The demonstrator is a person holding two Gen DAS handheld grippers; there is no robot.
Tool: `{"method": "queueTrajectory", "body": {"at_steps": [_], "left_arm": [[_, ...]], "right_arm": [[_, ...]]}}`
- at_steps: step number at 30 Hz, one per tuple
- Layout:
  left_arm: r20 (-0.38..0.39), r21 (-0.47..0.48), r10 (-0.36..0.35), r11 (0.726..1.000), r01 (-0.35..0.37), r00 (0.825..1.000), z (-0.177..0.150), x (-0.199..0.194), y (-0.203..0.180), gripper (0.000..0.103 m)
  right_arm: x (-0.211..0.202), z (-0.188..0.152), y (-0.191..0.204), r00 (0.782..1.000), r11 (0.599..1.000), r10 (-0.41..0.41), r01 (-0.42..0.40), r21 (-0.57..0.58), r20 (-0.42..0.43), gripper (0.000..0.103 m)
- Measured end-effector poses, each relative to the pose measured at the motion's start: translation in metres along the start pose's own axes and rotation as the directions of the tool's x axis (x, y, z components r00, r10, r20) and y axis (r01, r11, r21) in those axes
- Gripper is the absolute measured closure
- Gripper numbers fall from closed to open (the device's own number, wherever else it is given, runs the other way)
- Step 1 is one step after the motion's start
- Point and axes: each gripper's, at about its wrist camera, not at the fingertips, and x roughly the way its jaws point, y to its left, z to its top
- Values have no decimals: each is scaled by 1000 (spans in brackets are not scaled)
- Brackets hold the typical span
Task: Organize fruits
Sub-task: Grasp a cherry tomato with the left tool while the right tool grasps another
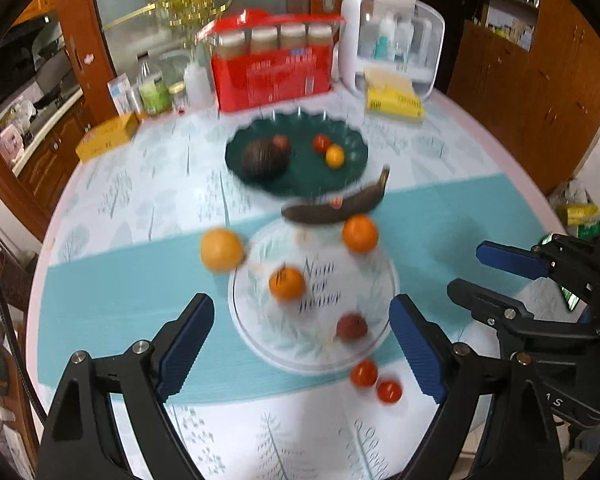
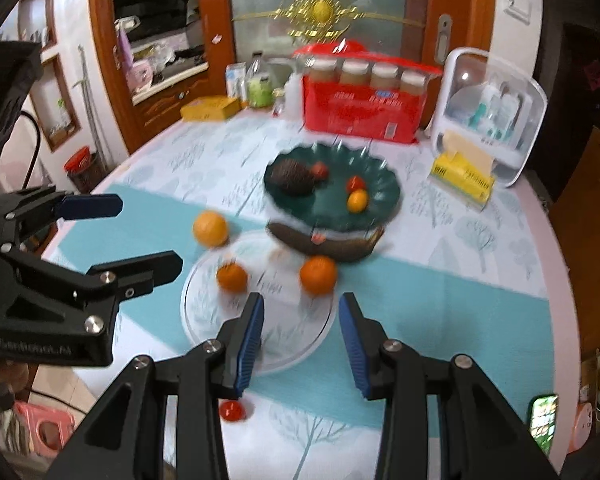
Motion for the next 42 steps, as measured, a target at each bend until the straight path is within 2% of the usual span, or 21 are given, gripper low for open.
{"method": "queueTrajectory", "body": {"at_steps": [6,11,14,18,23,26,31,37,42], "left_arm": [[-85,13,-14,1000,16,996,-47,29,1,15],[-133,4,-39,999,40,990,-70,46,1,15],[-158,-15,-55,998,53,986,-80,55,2,15],[-178,-33,-74,997,69,981,-87,65,1,15],[-192,-45,-89,996,82,977,-90,71,-2,15],[-195,-39,-98,995,92,976,-89,73,-5,15],[-196,-36,-114,993,109,974,-85,80,-9,15],[-205,-57,-150,988,141,967,-79,91,-13,15],[-212,-36,-146,989,142,966,-77,100,-26,23]], "right_arm": [[33,-46,12,990,996,86,-88,-19,-108,63],[51,-78,27,977,985,136,-151,-81,-162,63],[57,-90,35,966,976,176,-197,-97,-192,63],[64,-96,46,960,969,187,-215,-122,-208,64],[75,-100,49,961,972,177,-204,-114,-213,65],[78,-101,48,963,974,173,-198,-108,-209,74],[79,-100,44,964,977,169,-191,-93,-204,75],[78,-100,30,974,989,132,-141,-36,-186,76],[76,-102,11,976,994,111,-108,27,-188,76]]}}
